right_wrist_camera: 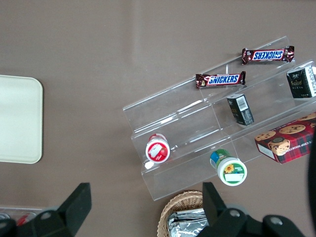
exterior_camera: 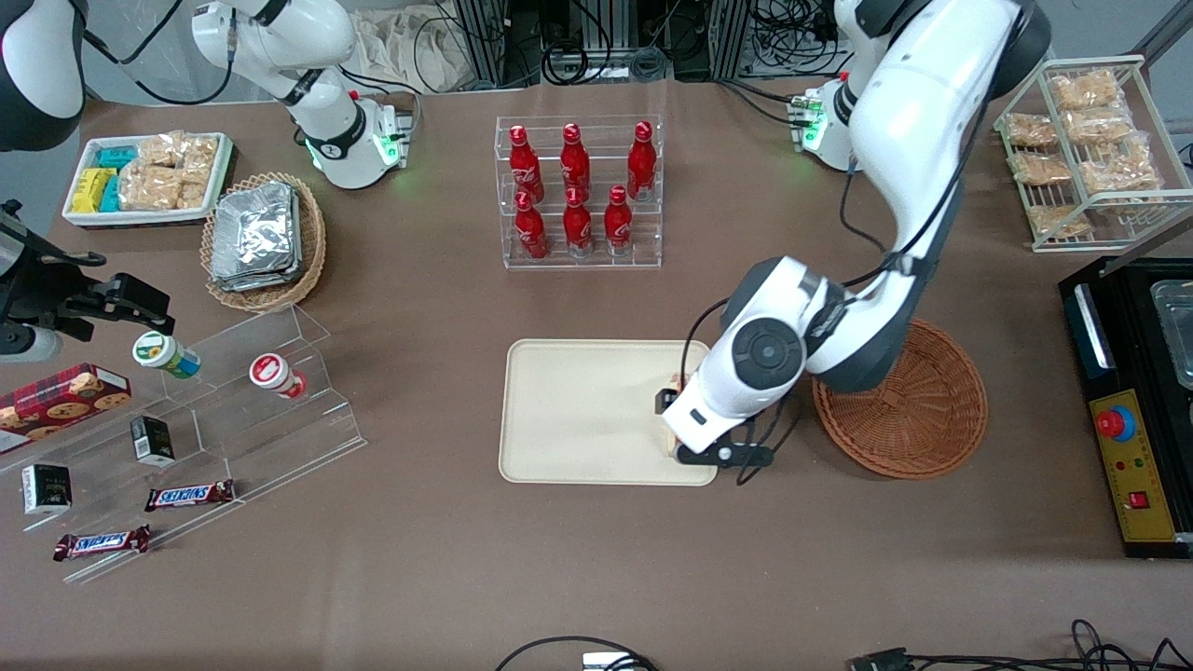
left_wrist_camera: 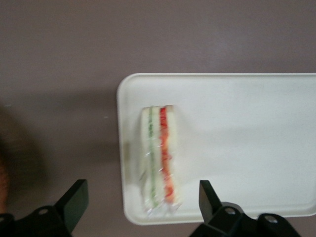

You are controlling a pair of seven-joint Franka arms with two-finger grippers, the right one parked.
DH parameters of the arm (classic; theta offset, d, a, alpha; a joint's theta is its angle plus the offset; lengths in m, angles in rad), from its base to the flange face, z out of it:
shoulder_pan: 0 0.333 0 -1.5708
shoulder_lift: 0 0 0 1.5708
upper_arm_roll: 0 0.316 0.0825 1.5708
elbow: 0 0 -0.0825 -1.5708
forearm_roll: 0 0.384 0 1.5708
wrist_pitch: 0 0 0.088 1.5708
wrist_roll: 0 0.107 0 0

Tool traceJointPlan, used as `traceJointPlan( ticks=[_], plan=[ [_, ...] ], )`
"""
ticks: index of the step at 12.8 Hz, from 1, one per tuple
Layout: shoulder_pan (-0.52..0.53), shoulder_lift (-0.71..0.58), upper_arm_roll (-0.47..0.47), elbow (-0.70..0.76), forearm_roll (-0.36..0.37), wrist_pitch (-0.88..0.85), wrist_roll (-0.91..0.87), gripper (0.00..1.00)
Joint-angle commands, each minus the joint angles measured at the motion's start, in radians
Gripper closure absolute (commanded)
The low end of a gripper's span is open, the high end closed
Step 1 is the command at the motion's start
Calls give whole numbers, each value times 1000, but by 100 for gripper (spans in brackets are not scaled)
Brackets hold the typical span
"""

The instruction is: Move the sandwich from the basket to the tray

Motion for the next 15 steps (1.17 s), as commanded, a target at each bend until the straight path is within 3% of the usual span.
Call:
traceJointPlan(
  ticks=[1,3,5,8,11,15],
  plan=[
    [58,-291,-3,-309,-2,-4,21,0],
    [85,-487,-1,-515,-19,-7,96,0],
    [187,-625,2,-594,-91,-63,298,0],
    [355,-643,5,-463,-116,-237,486,0],
    [491,-571,5,-268,-104,-352,523,0],
    [552,-496,5,-140,-108,-363,501,0]
  ],
)
